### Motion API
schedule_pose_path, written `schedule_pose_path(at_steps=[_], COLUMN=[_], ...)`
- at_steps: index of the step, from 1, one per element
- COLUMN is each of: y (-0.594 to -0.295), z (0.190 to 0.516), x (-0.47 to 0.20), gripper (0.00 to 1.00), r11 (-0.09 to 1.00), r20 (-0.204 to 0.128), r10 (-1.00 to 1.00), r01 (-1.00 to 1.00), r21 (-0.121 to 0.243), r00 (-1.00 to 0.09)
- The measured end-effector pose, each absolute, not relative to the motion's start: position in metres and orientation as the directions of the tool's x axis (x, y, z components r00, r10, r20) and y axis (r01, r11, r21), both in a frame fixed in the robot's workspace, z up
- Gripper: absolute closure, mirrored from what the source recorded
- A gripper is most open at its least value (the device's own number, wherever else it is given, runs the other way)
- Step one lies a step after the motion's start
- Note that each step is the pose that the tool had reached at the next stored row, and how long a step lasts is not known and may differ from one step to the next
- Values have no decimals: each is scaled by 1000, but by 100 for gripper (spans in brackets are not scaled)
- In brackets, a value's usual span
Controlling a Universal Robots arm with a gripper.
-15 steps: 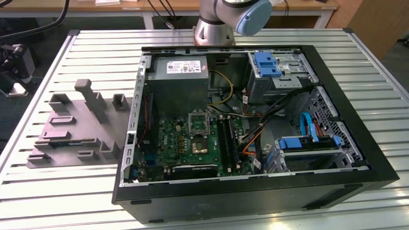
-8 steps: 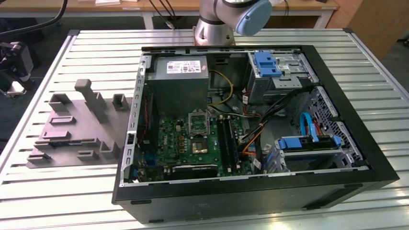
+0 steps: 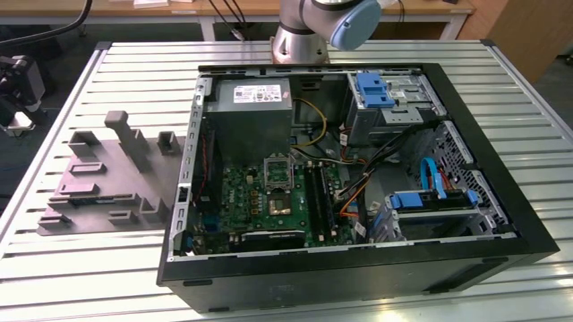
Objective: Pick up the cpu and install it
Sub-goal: 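Pick up the cpu and move it towards the insertion slot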
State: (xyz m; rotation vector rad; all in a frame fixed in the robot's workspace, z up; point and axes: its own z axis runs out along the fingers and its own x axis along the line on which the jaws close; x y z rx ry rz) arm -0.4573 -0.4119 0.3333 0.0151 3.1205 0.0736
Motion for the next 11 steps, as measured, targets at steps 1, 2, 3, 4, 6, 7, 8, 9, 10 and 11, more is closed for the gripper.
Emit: schedule_pose_path(at_steps=[1,2,3,4,6,7,8,9,10,11], y=[-412,-412,-412,-412,-412,-412,-412,-412,-412,-412], z=[334,334,335,335,336,337,337,338,338,339], x=[-457,-457,-457,-457,-457,-457,-457,-457,-457,-457], gripper=[53,53,53,53,53,53,53,53,53,53], r11=[999,999,999,999,999,999,999,999,999,999], r20=[-20,-20,-20,-20,-20,-20,-20,-20,-20,-20], r10=[10,10,10,10,10,10,10,10,10,10], r01=[9,9,9,9,9,9,9,9,9,9], r21=[47,47,47,47,47,47,47,47,47,47], r00=[-1000,-1000,-1000,-1000,-1000,-1000,-1000,-1000,-1000,-1000])
